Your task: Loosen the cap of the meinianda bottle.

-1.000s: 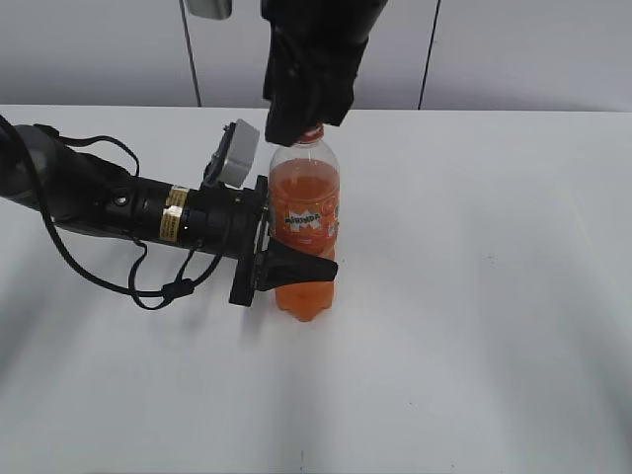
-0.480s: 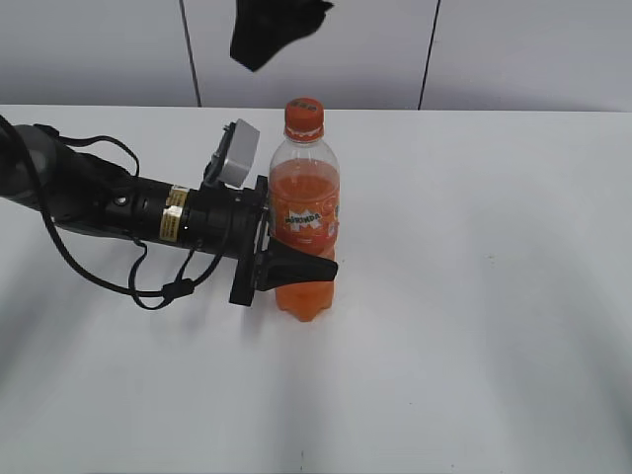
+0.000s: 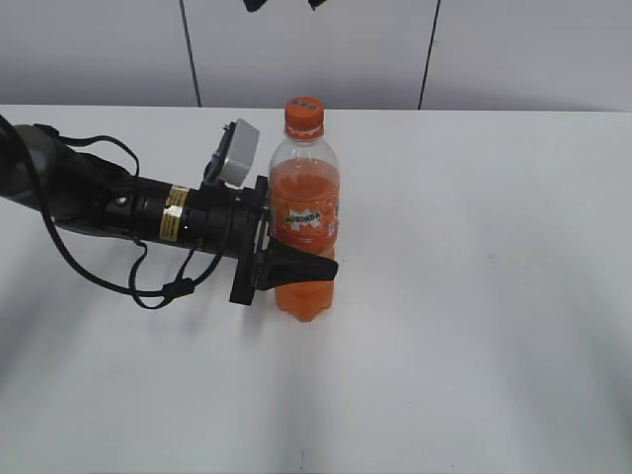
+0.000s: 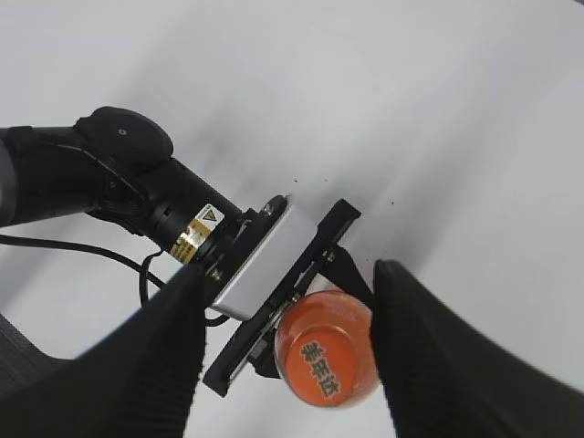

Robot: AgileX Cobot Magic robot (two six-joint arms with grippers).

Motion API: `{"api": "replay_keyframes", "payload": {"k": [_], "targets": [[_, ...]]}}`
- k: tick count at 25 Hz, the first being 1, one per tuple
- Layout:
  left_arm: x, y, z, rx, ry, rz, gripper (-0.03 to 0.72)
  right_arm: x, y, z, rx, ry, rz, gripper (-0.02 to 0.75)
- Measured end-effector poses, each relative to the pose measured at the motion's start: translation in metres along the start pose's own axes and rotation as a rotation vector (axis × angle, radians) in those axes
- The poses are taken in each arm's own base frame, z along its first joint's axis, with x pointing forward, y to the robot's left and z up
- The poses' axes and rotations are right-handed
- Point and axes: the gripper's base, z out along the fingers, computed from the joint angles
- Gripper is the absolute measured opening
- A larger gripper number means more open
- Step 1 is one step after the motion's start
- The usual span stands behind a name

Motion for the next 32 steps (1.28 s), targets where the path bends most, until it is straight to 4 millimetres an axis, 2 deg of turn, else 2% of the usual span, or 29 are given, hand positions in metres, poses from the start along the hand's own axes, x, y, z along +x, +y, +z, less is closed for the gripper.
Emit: {"api": "replay_keyframes", "payload": {"k": [5, 11, 19, 26, 32], "targets": [[0.000, 0.000, 0.000, -0.001, -0.001, -0.014, 0.413, 0.014, -0.004, -0.008, 0.044, 0.029, 0.151, 0.432], [0.000, 0.000, 0.000, -0.002, 0.000, -0.014, 0.413, 0.027, -0.007, 0.004, 0.063, 0.089, 0.274, 0.432], [0.000, 0.000, 0.000, -0.002, 0.000, -0.015, 0.413, 0.029, -0.008, 0.008, 0.069, 0.102, 0.316, 0.432], [0.000, 0.000, 0.000, -0.002, 0.000, -0.015, 0.413, 0.032, -0.009, 0.035, 0.057, 0.163, 0.342, 0.432], [0.000, 0.000, 0.000, -0.001, -0.001, -0.016, 0.413, 0.032, -0.009, 0.036, 0.054, 0.167, 0.344, 0.433]]}}
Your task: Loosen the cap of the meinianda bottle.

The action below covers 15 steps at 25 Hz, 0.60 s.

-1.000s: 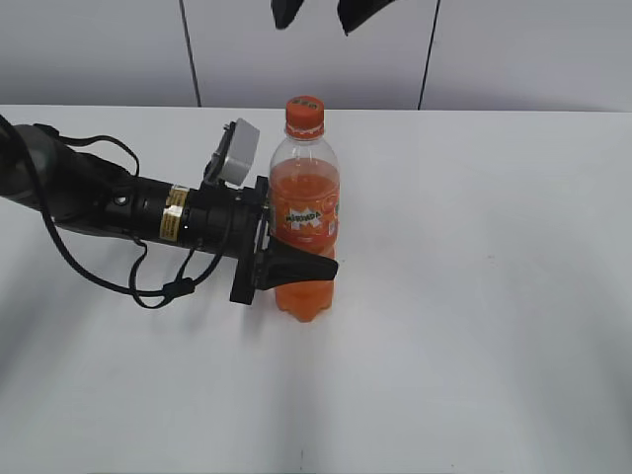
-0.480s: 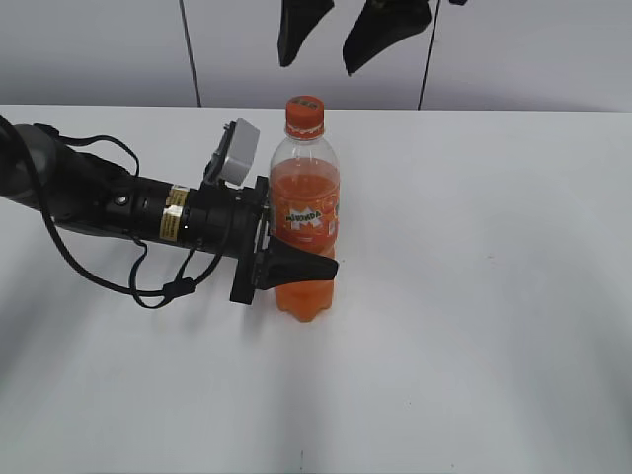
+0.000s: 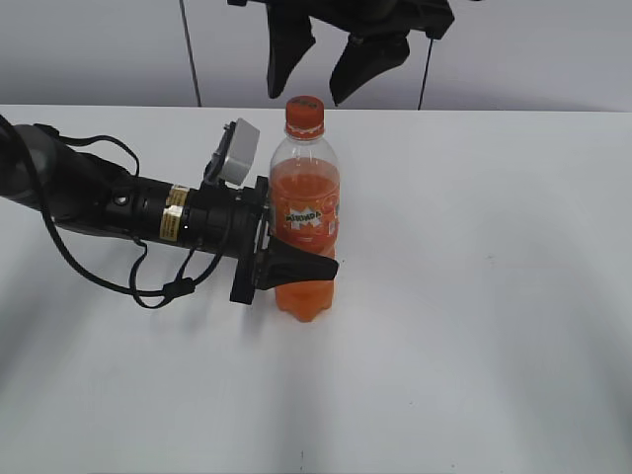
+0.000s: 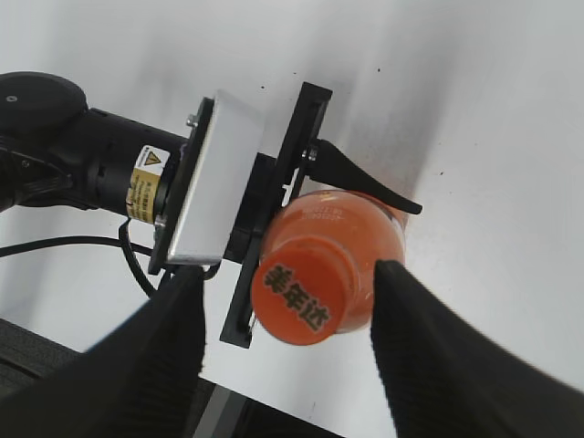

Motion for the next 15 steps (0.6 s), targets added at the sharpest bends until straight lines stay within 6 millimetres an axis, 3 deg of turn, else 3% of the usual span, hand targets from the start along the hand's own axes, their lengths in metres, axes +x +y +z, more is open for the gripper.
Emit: {"api": "replay_keyframes", "payload": {"k": [15], "targets": [[0.000, 0.000, 0.000, 0.000, 0.000, 0.000, 0.413, 0.000, 0.000, 0.017, -0.012, 0.045, 0.016, 0.430]]}}
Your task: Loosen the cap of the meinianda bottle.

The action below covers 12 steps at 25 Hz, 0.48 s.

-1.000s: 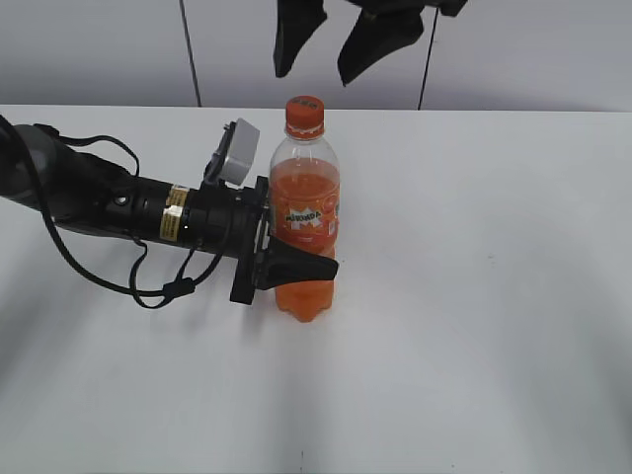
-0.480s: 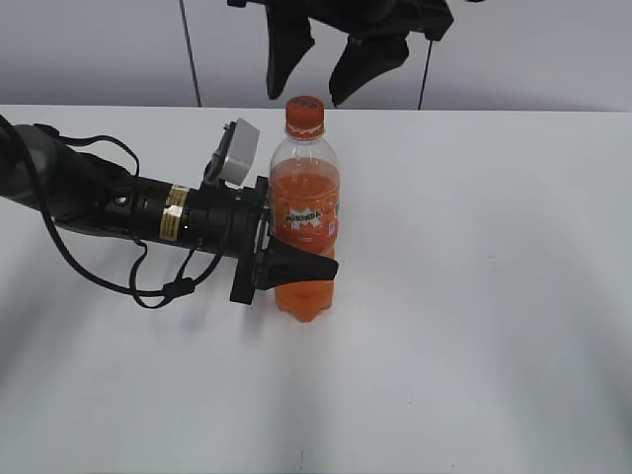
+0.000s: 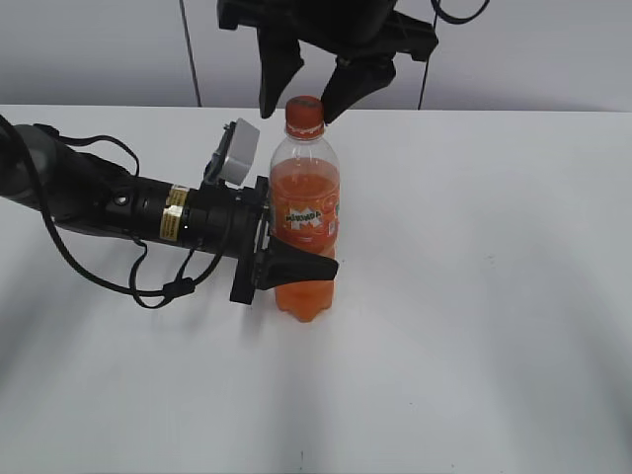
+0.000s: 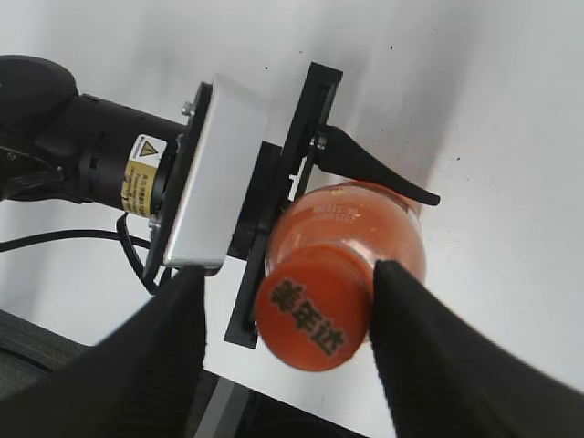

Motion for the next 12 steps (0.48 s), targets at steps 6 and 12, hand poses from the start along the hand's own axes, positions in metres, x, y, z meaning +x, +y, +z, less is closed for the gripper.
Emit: {"api": "replay_keyframes", "payload": {"k": [6, 12], "targets": [[0.0000, 0.0000, 0.0000, 0.000, 0.000, 0.000, 0.413, -0.0001, -0.0001, 0.0000, 0.001, -0.002, -0.001, 0.428], [0.0000, 0.0000, 0.0000, 0.000, 0.000, 0.000, 0.412, -0.0002, -0.0011, 0.0000, 0.012, -0.002, -0.010, 0.347]]}}
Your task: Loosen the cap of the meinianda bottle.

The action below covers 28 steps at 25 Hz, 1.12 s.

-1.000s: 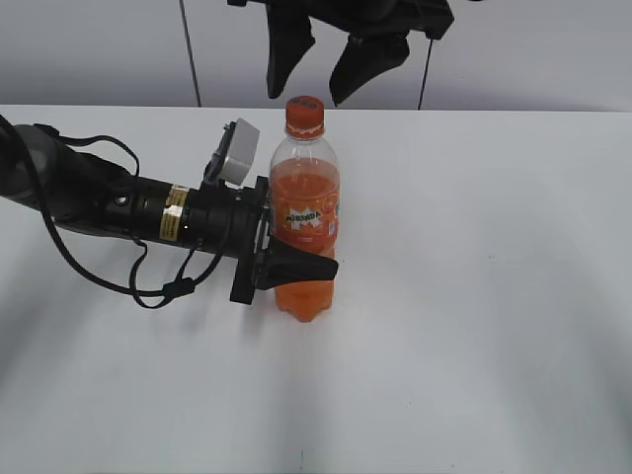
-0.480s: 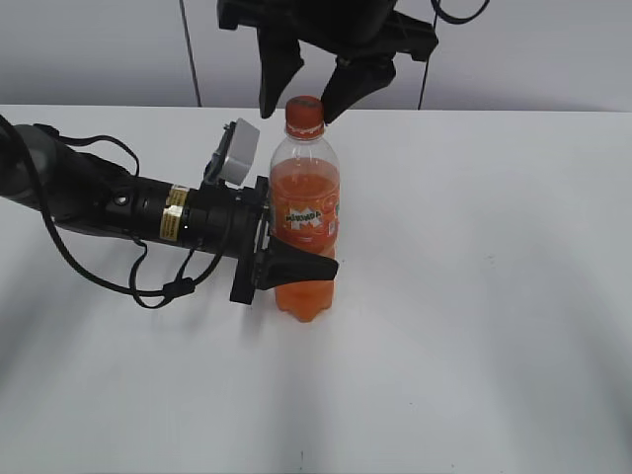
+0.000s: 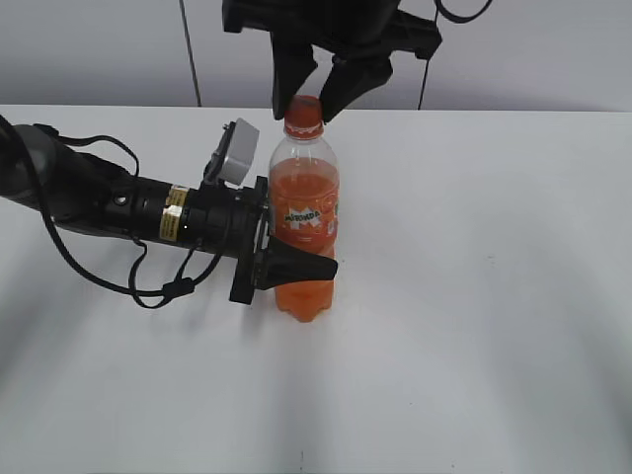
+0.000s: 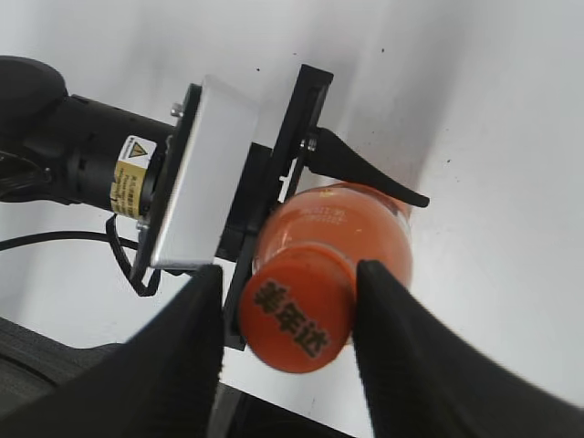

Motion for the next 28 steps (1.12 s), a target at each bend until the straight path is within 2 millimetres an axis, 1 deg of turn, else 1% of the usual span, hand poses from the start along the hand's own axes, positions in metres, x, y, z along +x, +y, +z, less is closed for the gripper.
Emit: {"api": "replay_keyframes", "payload": {"k": [3, 10, 14, 17, 28], "targets": [[-0.0001, -0.0001, 0.0000, 0.001, -0.001, 0.000, 0.412, 0.0002, -0.0007, 0.0000, 0.007, 0.002, -0.010, 0.295], [-0.0001, -0.0001, 0.0000, 0.001, -0.001, 0.000, 0.412, 0.0002, -0.0008, 0.0000, 0.009, 0.003, -0.033, 0.279], [-0.0001, -0.0001, 0.0000, 0.001, -0.001, 0.000, 0.412, 0.0002, -0.0008, 0.0000, 0.009, 0.003, -0.077, 0.277], [-0.0001, -0.0001, 0.0000, 0.001, -0.001, 0.000, 0.412, 0.0003, -0.0007, 0.0000, 0.007, 0.004, -0.167, 0.277], [0.0000, -0.0002, 0.0000, 0.002, 0.000, 0.002, 0.412, 0.0005, -0.0001, 0.0000, -0.001, 0.006, -0.632, 0.272]]}}
